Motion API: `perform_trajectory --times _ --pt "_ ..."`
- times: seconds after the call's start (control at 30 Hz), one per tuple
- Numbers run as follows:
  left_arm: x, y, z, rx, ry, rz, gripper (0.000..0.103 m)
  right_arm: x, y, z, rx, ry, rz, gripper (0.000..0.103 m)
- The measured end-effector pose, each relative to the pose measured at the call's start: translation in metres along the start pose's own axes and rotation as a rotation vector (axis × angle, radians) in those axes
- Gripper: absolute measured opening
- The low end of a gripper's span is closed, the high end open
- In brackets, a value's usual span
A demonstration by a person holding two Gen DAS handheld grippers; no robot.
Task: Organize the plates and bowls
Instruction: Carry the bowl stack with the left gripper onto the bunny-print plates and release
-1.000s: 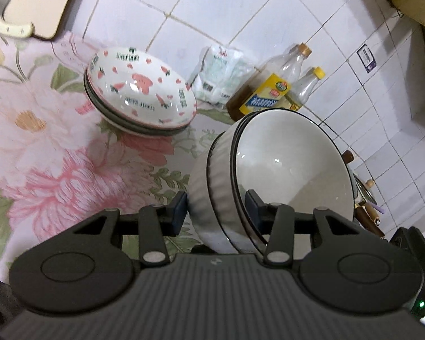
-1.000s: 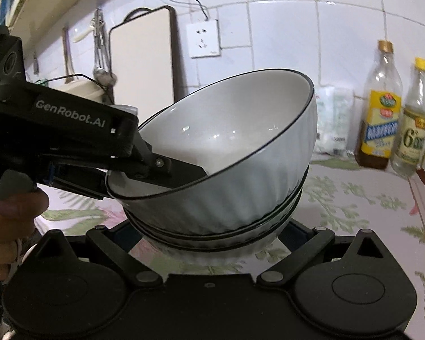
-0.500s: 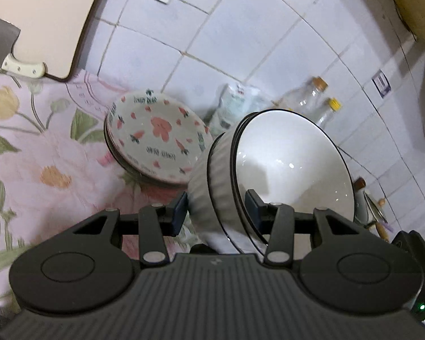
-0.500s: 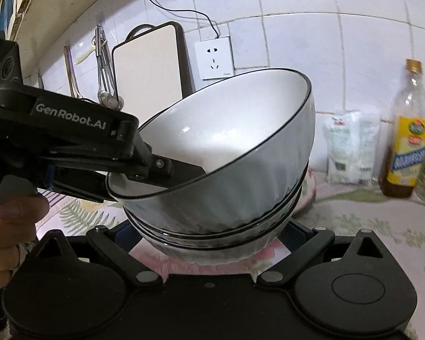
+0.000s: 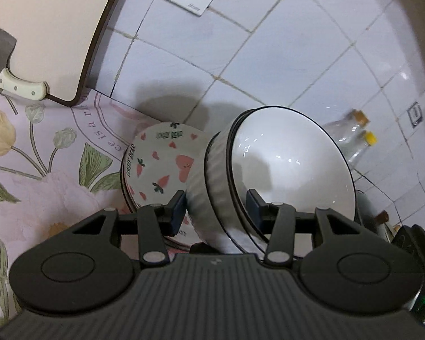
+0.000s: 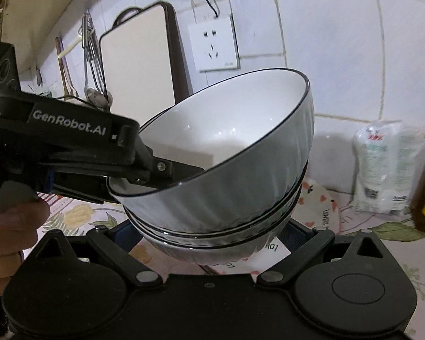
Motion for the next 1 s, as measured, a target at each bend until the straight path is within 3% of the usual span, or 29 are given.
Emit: perform_trajectory --times 0.3,0.67,1.0 --pt "0.014 0.048 0.017 0.028 0.016 0.001 0.044 -0.002 0.045 -0.028 0.007 0.05 0.044 0.101" --pt "0.017 0.096 0.045 0.0 -0.109 0.049 0.044 -0.004 0.084 -0.045 -0.047 0.036 0.115 0.101" --pt "0.013 0.1 0.047 0.01 -0.129 0.042 0.045 -0.004 0.092 -0.042 -0.067 -0.01 0.116 0.101"
Point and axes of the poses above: each gripper's, at about its wrist camera, not at the fingertips, and y roughly the way its jaws point, z to its left, x to its top, the point moved 3 cm from there along y, roughly the way its jaws point, and after that the axes turned 2 degrees about -x, right-handed, at the moved point
